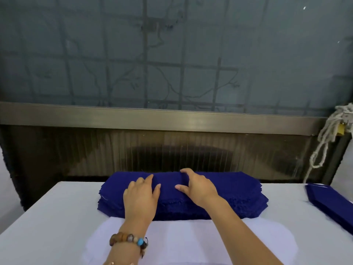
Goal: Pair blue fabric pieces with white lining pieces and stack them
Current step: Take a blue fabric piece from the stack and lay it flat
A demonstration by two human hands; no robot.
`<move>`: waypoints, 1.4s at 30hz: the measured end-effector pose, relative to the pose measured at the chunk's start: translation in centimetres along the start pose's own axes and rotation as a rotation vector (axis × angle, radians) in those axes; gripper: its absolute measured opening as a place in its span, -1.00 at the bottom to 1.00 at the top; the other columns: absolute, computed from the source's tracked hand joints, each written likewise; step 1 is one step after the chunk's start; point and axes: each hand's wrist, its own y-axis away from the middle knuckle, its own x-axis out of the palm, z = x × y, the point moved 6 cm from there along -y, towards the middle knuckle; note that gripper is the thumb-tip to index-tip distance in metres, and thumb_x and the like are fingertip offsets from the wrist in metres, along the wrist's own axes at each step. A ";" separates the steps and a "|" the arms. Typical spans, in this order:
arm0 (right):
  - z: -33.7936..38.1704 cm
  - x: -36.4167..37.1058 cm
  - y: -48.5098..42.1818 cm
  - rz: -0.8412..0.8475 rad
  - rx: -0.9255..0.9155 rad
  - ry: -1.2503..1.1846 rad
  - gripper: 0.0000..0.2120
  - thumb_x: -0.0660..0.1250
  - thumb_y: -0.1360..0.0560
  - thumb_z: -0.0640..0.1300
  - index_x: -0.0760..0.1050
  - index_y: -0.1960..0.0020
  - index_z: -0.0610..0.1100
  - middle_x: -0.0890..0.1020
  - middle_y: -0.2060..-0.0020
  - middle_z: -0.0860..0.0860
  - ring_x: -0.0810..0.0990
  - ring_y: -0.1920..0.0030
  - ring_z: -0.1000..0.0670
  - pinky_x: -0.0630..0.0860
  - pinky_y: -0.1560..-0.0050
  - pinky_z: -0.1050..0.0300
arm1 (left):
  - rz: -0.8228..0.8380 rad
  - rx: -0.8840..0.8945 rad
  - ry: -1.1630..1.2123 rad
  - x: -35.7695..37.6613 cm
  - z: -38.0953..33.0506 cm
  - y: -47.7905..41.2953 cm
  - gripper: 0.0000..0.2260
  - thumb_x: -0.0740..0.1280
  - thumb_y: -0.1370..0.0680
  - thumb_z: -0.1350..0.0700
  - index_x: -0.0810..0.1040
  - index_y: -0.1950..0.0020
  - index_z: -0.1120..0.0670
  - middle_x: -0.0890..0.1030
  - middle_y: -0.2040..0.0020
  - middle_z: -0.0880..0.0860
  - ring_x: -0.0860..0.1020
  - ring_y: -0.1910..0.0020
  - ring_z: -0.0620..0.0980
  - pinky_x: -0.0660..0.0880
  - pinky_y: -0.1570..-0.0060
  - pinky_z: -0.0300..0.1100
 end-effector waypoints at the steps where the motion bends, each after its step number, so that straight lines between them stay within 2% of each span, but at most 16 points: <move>1: -0.2 0.1 -0.3 0.013 0.000 0.017 -0.43 0.24 -0.54 0.22 0.20 -0.47 0.06 0.63 -0.07 -0.06 0.58 -0.07 -0.07 0.53 -0.04 0.02 | -0.005 -0.005 0.006 0.1 0.2 -0.1 -0.52 0.06 -0.64 -0.19 0.23 -0.53 -0.07 0.47 -0.20 -0.04 0.42 -0.15 -0.06 0.42 -0.14 -0.18; 3: -0.2 0.2 -0.7 0.020 0.010 0.048 -0.39 0.21 -0.53 0.27 0.18 -0.50 0.06 0.62 -0.10 -0.06 0.58 -0.10 -0.08 0.53 -0.06 0.01 | -0.024 -0.026 -0.006 0.3 0.7 -0.2 -0.50 0.09 -0.61 -0.24 0.24 -0.52 -0.09 0.39 -0.26 -0.04 0.35 -0.22 -0.04 0.34 -0.19 -0.16; 6: -0.1 0.2 -0.9 0.000 0.032 0.095 -0.35 0.17 -0.53 0.32 0.17 -0.51 0.03 0.58 -0.19 -0.06 0.57 -0.14 -0.11 0.53 -0.04 0.00 | 0.004 -0.097 -0.042 0.5 2.0 -0.4 -0.38 0.09 -0.53 -0.37 0.21 -0.52 -0.12 0.25 -0.46 0.00 0.18 -0.45 0.05 0.16 -0.39 0.00; 10: 0.3 0.2 -0.7 -0.019 0.025 0.127 -0.45 0.14 -0.55 0.30 0.24 -0.44 0.05 0.59 -0.15 -0.05 0.58 -0.09 -0.10 0.52 0.02 0.02 | 0.082 -0.216 0.017 0.6 4.1 -0.8 -0.15 0.09 -0.40 -0.52 0.07 -0.57 -0.10 0.05 -0.59 0.04 -0.04 -0.56 0.14 -0.05 -0.48 0.16; 14: 0.4 0.3 -0.6 -0.027 0.003 0.143 -0.52 0.12 -0.57 0.27 0.25 -0.41 0.09 0.60 -0.09 -0.05 0.59 -0.03 -0.08 0.50 0.10 0.06 | 0.070 -0.268 0.124 0.3 5.2 -0.6 -0.13 0.15 -0.44 -0.45 0.04 -0.58 0.02 0.01 -0.60 0.08 -0.05 -0.56 0.17 -0.03 -0.49 0.13; 16: 0.4 0.3 -0.5 -0.033 -0.005 0.151 -0.54 0.11 -0.58 0.26 0.25 -0.41 0.10 0.61 -0.08 -0.04 0.59 -0.01 -0.08 0.48 0.15 0.08 | 0.027 -0.324 0.203 0.0 5.9 -0.3 -0.18 0.19 -0.51 -0.35 0.05 -0.58 0.10 0.05 -0.59 0.13 0.02 -0.54 0.20 0.08 -0.48 0.13; 18: 0.4 0.2 -0.5 -0.038 -0.007 0.158 -0.53 0.11 -0.58 0.26 0.24 -0.41 0.10 0.61 -0.08 -0.05 0.59 -0.01 -0.08 0.49 0.14 0.08 | -0.036 -0.392 0.276 -0.4 6.8 -0.2 -0.21 0.25 -0.53 -0.25 0.09 -0.56 0.19 0.18 -0.54 0.22 0.15 -0.48 0.25 0.24 -0.39 0.13; 21: 0.5 0.2 -0.5 -0.038 -0.008 0.162 -0.52 0.10 -0.58 0.26 0.23 -0.43 0.10 0.60 -0.11 -0.05 0.59 -0.04 -0.08 0.51 0.10 0.06 | -0.148 -0.449 0.305 -1.5 8.0 -0.1 -0.25 0.37 -0.51 -0.13 0.19 -0.51 0.28 0.34 -0.40 0.32 0.30 -0.33 0.31 0.35 -0.24 0.15; 25: 0.4 0.2 -0.5 -0.045 -0.005 0.158 -0.52 0.11 -0.58 0.26 0.23 -0.44 0.10 0.61 -0.10 -0.05 0.59 -0.03 -0.08 0.49 0.11 0.07 | -0.255 -0.402 0.306 -2.3 9.0 -0.4 -0.48 0.41 -0.51 -0.01 0.43 -0.39 0.20 0.47 -0.26 0.28 0.40 -0.20 0.30 0.45 -0.06 0.16; 29: 0.5 0.2 -0.4 -0.044 -0.003 0.157 -0.52 0.10 -0.59 0.24 0.23 -0.44 0.09 0.60 -0.11 -0.05 0.60 -0.04 -0.08 0.49 0.10 0.07 | -0.361 -0.323 0.335 -2.7 9.1 -0.3 -0.75 0.40 -0.53 0.08 0.58 -0.11 0.21 0.63 0.06 0.21 0.55 0.07 0.24 0.51 0.12 0.10; 32: 0.6 0.2 -0.3 -0.045 -0.003 0.164 -0.52 0.10 -0.59 0.24 0.22 -0.45 0.09 0.60 -0.12 -0.05 0.59 -0.05 -0.08 0.50 0.08 0.06 | -0.490 -0.318 0.460 -3.7 9.2 0.3 -0.84 0.44 -0.50 0.15 0.59 -0.01 0.19 0.59 0.24 0.11 0.54 0.26 0.10 0.45 0.27 -0.12; 34: 0.6 0.2 -0.2 -0.047 -0.002 0.166 -0.52 0.10 -0.59 0.24 0.22 -0.45 0.09 0.60 -0.13 -0.05 0.59 -0.05 -0.08 0.50 0.07 0.06 | -0.522 -0.324 0.568 -3.8 9.2 0.5 -0.91 0.44 -0.49 0.18 0.57 0.07 0.17 0.53 0.30 0.01 0.48 0.32 -0.02 0.31 0.37 -0.29; 36: 0.6 0.2 -0.1 -0.048 0.001 0.168 -0.52 0.10 -0.59 0.24 0.22 -0.45 0.09 0.60 -0.14 -0.05 0.59 -0.06 -0.08 0.50 0.07 0.06 | -0.520 -0.334 0.602 -3.6 9.3 0.4 -0.90 0.43 -0.50 0.17 0.54 0.13 0.15 0.48 0.35 -0.03 0.43 0.38 -0.10 0.26 0.39 -0.32; 38: 0.6 0.2 -0.1 -0.048 0.004 0.168 -0.52 0.09 -0.60 0.24 0.22 -0.45 0.09 0.60 -0.14 -0.05 0.59 -0.06 -0.08 0.50 0.07 0.06 | -0.501 -0.334 0.599 -3.3 9.5 0.3 -0.85 0.42 -0.52 0.12 0.53 0.16 0.17 0.48 0.38 -0.01 0.43 0.40 -0.09 0.27 0.40 -0.30; 42: 0.6 0.2 -0.1 -0.050 0.004 0.172 -0.52 0.08 -0.60 0.23 0.21 -0.46 0.09 0.59 -0.15 -0.05 0.59 -0.06 -0.08 0.52 0.05 0.04 | -0.510 -0.338 0.716 -3.3 9.9 0.1 -0.79 0.38 -0.55 0.11 0.59 -0.01 0.27 0.52 0.25 0.04 0.46 0.27 -0.02 0.29 0.33 -0.33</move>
